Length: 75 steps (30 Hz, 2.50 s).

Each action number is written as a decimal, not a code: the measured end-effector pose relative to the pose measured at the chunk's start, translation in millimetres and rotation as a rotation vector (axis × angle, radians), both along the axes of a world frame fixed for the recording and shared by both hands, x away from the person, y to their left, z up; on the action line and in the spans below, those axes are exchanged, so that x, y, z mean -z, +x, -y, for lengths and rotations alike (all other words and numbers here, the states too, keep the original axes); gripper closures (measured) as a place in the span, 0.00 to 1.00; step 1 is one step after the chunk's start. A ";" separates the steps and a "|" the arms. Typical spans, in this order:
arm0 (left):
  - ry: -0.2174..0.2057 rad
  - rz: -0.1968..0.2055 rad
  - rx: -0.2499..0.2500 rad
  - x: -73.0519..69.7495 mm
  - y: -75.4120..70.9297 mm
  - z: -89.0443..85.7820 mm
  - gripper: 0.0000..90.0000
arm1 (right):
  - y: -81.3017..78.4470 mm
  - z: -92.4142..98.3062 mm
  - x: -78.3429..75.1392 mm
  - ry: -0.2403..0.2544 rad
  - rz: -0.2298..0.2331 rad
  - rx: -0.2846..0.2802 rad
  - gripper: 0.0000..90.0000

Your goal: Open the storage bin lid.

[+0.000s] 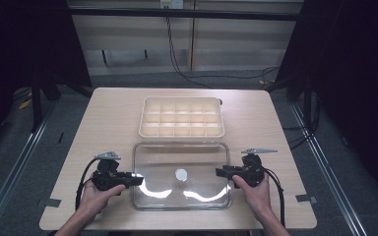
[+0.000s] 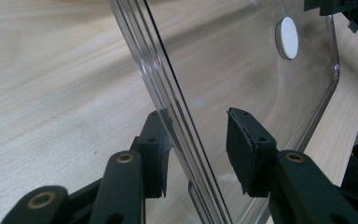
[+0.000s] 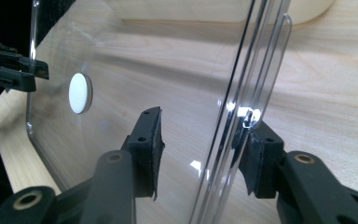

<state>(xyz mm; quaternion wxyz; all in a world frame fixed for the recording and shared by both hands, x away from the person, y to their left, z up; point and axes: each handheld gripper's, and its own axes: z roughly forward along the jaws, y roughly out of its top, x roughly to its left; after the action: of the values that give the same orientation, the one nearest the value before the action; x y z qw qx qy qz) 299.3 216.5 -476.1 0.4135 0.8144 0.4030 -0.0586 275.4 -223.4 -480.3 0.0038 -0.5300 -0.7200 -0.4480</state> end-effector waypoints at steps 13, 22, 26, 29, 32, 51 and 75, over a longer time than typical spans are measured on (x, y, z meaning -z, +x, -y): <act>0.030 -0.034 0.014 8.0 10.8 4.4 0.65 | 7.7 -1.1 11.2 -0.048 -0.037 0.017 0.51; 0.037 -0.048 0.016 14.2 14.7 4.9 0.63 | 13.6 -4.0 17.7 -0.070 -0.060 0.021 0.46; 0.035 -0.049 0.011 15.6 15.4 5.4 0.63 | 14.1 -3.4 18.3 -0.080 -0.057 0.020 0.45; 0.033 -0.061 0.014 16.4 16.2 5.3 0.63 | 14.0 -2.9 18.2 -0.082 -0.056 0.021 0.45; 0.040 -0.043 0.017 18.0 15.9 6.2 0.62 | 13.5 -4.1 17.8 -0.099 -0.044 0.017 0.42; 0.070 -0.004 -0.003 16.8 14.6 4.9 0.49 | 7.9 -2.4 12.0 -0.140 -0.023 0.013 0.31; 0.059 0.188 -0.079 -20.7 -29.4 -30.6 0.32 | -47.7 44.3 -24.8 -0.080 0.183 0.072 0.29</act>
<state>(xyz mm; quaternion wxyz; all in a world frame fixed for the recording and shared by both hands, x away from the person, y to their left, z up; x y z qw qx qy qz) 269.9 247.1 -455.4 0.4274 0.8116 0.3957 0.0462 227.7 -267.7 -455.5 -0.0992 -0.5121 -0.7152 -0.4652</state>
